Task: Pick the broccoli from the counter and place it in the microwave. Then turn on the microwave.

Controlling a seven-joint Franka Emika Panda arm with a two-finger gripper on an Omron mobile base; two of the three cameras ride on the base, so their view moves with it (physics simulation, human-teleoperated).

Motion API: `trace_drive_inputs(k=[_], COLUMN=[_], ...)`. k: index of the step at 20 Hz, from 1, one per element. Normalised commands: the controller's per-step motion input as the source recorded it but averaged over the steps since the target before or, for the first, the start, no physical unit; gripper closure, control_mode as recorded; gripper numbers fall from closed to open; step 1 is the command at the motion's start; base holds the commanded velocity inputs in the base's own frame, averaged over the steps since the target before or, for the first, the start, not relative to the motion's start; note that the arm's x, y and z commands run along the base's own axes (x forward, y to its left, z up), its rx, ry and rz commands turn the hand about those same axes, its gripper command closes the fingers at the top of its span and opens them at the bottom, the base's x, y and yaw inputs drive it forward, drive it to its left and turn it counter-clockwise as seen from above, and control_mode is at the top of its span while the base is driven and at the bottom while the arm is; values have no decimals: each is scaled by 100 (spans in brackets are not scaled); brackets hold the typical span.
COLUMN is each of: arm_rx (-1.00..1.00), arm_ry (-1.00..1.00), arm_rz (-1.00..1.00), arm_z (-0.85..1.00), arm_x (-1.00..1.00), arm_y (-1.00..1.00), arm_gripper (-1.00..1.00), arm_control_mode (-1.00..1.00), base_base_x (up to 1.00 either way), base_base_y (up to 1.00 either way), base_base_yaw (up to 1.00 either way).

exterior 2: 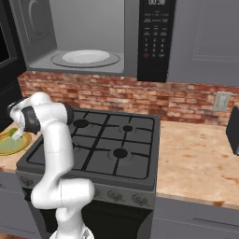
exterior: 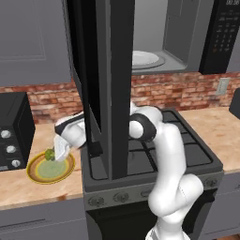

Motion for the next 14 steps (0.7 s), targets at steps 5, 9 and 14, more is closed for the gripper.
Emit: trace_drive_inputs(k=[5,9,14], arm_rx=[0,6,10], arm_ry=[-1,-4,-1], arm_rz=[-6,-1,-4], arm_z=[20,76,100], arm_x=[-14,-55,-81], arm_y=[-72,-75,-84], arm_gripper=[100,100,100], arm_control_mode=[-100,-100,-100], base_base_x=[0,0,0], base_base_y=[0,0,0], base_base_yaw=[0,0,0])
